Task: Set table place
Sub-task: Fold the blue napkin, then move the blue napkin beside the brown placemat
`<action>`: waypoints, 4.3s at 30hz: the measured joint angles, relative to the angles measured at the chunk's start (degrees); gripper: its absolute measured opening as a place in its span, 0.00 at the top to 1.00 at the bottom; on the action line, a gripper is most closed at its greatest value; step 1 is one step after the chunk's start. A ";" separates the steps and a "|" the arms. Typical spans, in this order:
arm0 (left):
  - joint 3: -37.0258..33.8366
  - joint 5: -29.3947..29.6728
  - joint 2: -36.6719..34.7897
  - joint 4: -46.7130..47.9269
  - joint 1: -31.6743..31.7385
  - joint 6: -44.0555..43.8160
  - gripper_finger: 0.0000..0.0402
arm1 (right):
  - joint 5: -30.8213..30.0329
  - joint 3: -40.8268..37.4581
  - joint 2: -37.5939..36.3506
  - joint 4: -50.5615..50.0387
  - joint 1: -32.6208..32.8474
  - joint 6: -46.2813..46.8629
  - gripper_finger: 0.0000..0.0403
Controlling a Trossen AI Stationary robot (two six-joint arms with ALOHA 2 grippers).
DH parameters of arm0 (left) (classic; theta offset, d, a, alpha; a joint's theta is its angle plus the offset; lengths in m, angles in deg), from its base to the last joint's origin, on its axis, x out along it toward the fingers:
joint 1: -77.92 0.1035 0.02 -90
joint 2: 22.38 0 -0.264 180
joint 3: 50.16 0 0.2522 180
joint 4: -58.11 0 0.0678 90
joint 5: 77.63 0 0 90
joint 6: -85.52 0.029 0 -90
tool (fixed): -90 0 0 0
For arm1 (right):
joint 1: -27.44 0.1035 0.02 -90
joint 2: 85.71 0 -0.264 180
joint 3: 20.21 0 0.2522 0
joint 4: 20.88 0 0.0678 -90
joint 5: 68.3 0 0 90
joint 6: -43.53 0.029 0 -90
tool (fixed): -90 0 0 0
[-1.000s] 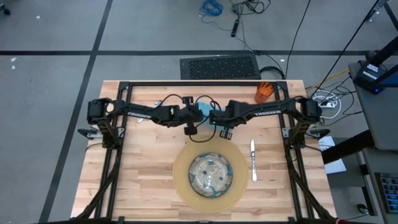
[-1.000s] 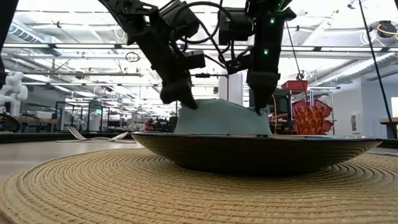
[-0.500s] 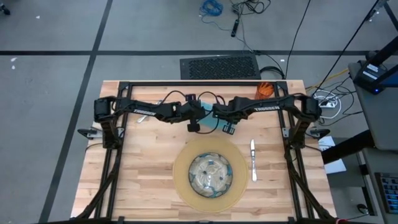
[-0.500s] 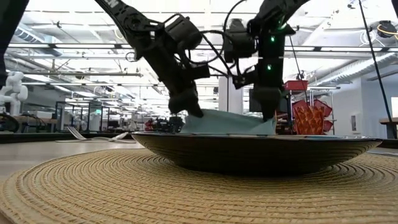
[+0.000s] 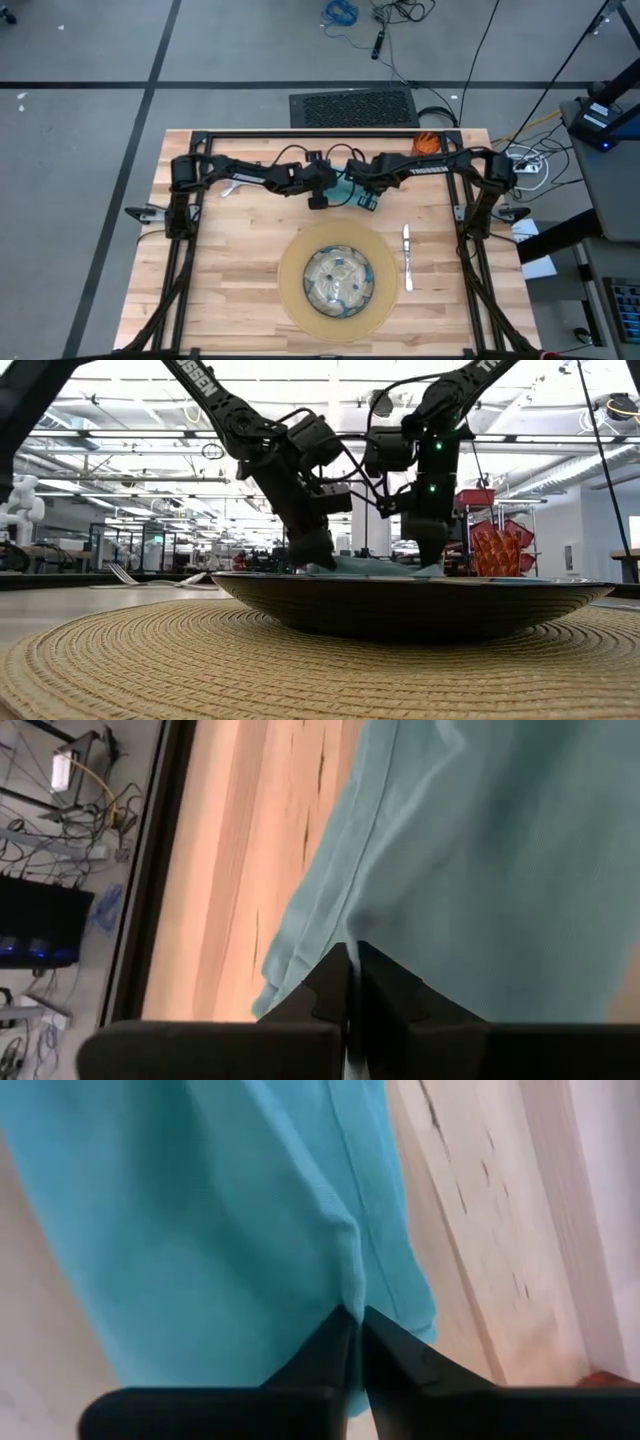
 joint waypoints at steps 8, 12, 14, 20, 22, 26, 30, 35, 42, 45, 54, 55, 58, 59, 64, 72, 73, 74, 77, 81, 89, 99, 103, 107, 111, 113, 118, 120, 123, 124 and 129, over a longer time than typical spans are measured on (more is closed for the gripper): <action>0.11 2.52 0.51 -2.37 -0.07 0.01 0.85 | -0.30 -2.39 0.00 2.13 -0.67 0.61 0.83; 0.11 4.19 0.51 -2.72 -0.04 0.01 0.71 | -3.05 -2.39 0.00 2.11 -0.65 1.53 0.77; 0.11 4.78 0.51 -2.65 -0.07 -0.08 0.65 | -3.73 -2.39 0.00 1.81 -0.65 1.70 0.75; 0.11 7.40 0.49 -2.69 -0.07 -0.13 0.52 | -6.59 -2.39 -0.21 0.12 -0.65 1.80 0.71; 0.11 7.44 0.43 -2.68 -0.07 -0.15 0.50 | -7.91 -2.39 -0.81 -0.90 -0.63 2.18 0.71; 0.11 3.34 -1.26 -2.12 -0.59 -1.63 0.49 | -8.12 -2.39 -3.67 -1.64 -0.46 3.01 0.71; 0.14 -0.97 -3.25 -1.41 -2.06 -1.46 0.49 | -8.06 -2.39 -8.19 -1.95 0.63 3.44 0.71; 0.22 -16.24 -4.34 2.03 -2.94 -1.59 0.49 | -0.18 -2.39 -11.35 0.38 3.11 3.77 0.71; 0.16 -22.05 -4.34 3.70 -2.54 -2.62 0.49 | 4.96 -2.39 -10.00 1.53 6.40 4.35 0.71; 0.11 -21.64 -4.03 3.49 -1.25 -3.24 0.49 | 3.70 -2.89 -8.77 0.39 5.73 4.59 0.71; 0.08 -21.38 1.54 2.23 2.24 -6.11 0.49 | 6.09 -12.63 -6.10 13.88 -0.05 4.50 0.71; 0.05 -21.81 2.43 1.94 2.32 -6.19 0.49 | 5.85 -13.21 -5.65 14.75 -1.13 4.96 0.71; 0.29 -22.03 4.21 0.50 2.36 -6.59 0.49 | 5.80 -14.05 -4.54 15.64 -4.04 5.68 0.71; 0.39 -22.03 4.80 0.42 2.36 -6.61 0.49 | 6.06 -14.30 -4.42 15.50 -4.75 5.67 0.71; 0.40 -22.03 5.49 0.69 2.47 -7.75 0.49 | 3.52 -14.46 -4.79 14.84 -5.90 5.64 0.71; 0.42 -21.64 4.99 1.28 2.45 -8.91 0.49 | 2.31 -14.76 -13.21 13.81 -3.45 6.42 0.71; 0.87 -21.58 4.97 1.67 2.45 -9.04 0.49 | 2.37 -14.76 -14.25 14.00 -2.89 6.80 0.71; 1.16 -21.58 4.34 2.23 2.45 -9.11 0.49 | 2.41 -14.78 -14.92 14.04 -2.47 7.06 0.71; 1.90 -21.10 3.48 4.17 2.31 -9.12 0.49 | 3.76 -14.75 -15.65 16.06 -1.74 7.22 0.71; 4.06 -18.87 0.59 6.89 2.04 -8.92 0.49 | 5.95 -14.76 -14.83 16.13 -1.24 8.01 0.71; 4.33 -17.74 -2.84 8.15 2.77 -5.51 0.49 | 7.15 -14.76 -12.88 18.03 -0.87 10.46 0.71; 4.38 -19.85 -1.92 12.21 7.78 -1.63 0.49 | 7.13 -14.76 -10.02 17.50 -0.84 11.66 0.71; 4.35 -22.44 -1.53 12.04 8.18 -1.59 0.49 | 7.11 -14.76 -8.89 17.67 -0.09 12.80 0.71; 4.44 -24.85 -0.09 12.24 7.92 -1.22 0.49 | 7.14 -14.72 -7.87 18.13 -0.07 13.56 0.71; 4.43 -27.04 2.92 14.86 8.13 -1.25 0.49 | 6.91 -14.72 -7.14 18.27 -0.10 11.79 0.71; 4.64 -25.25 3.58 15.28 7.76 -0.75 0.49 | 5.99 -14.72 -7.13 18.45 -0.10 10.43 0.71; 4.73 -22.48 3.01 19.22 7.21 -1.72 0.49 | 4.10 -14.72 -7.13 20.80 -0.25 6.36 0.71; 4.73 -20.77 2.21 23.52 7.25 -1.85 0.49 | 4.09 -14.72 -7.13 22.20 -0.23 4.71 0.71; 4.67 -19.86 1.99 29.92 7.64 -1.98 0.49 | 4.12 -14.72 -7.45 25.32 -0.19 2.35 0.71; 4.66 -19.82 1.99 31.91 7.70 -2.14 0.49 | 4.09 -14.72 -7.59 26.54 0.12 1.75 0.71; 4.24 -19.50 1.97 36.39 7.50 -3.99 0.49 | 4.09 -14.72 -10.69 32.91 2.35 -2.43 0.71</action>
